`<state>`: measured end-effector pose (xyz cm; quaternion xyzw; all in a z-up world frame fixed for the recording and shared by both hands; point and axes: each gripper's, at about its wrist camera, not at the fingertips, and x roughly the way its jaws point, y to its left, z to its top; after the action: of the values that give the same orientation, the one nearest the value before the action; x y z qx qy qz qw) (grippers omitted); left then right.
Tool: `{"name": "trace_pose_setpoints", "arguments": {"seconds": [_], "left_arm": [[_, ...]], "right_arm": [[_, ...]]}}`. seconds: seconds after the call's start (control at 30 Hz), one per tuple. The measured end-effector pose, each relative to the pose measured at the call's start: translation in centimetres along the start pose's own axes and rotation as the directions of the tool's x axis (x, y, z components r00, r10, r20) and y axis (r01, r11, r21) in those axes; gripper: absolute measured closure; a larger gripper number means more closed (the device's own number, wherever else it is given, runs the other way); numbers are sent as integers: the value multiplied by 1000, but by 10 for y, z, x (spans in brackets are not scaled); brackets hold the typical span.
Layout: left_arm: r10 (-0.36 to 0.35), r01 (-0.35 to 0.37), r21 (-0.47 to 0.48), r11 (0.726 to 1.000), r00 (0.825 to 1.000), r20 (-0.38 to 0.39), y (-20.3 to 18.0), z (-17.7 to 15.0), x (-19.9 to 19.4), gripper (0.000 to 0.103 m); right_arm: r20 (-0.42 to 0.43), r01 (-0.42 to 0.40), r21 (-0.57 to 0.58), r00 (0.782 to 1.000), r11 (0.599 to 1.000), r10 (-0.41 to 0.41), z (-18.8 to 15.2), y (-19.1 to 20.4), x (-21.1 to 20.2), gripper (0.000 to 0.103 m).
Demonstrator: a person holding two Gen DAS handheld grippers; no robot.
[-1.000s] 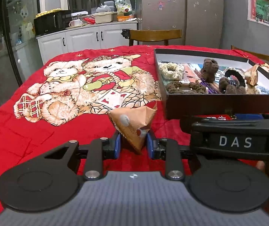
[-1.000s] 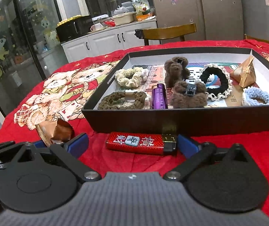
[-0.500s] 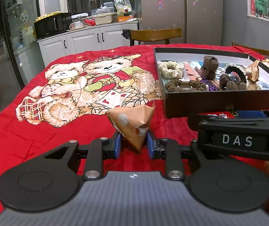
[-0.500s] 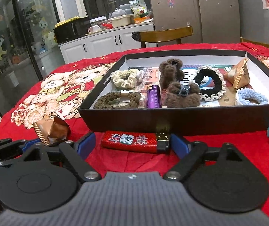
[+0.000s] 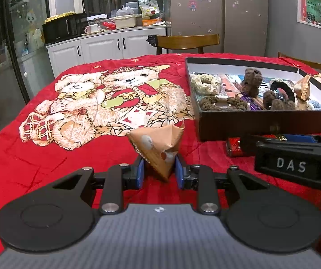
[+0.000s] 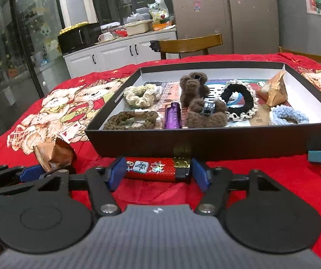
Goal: Organize objects
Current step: 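Grasp the red printed lighter with the right tool while the left tool holds the triangle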
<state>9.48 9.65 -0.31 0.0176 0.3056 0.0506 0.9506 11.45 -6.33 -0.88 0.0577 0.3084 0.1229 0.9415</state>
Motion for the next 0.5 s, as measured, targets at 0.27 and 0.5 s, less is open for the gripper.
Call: {"name": "trace_pose_setpoints", "arguments": {"seconds": [0.27,0.5], "left_arm": [[7,-7,-25,1000,1000,-4,5,1,-1,70],[34,-34,-45,998,999,-9,14,2,1,70]], "right_arm": [[-27,-25,-69,999,997,23,1,9,4,25],[-40,37,-124,998,992,-42,-1,26,10,21]]}}
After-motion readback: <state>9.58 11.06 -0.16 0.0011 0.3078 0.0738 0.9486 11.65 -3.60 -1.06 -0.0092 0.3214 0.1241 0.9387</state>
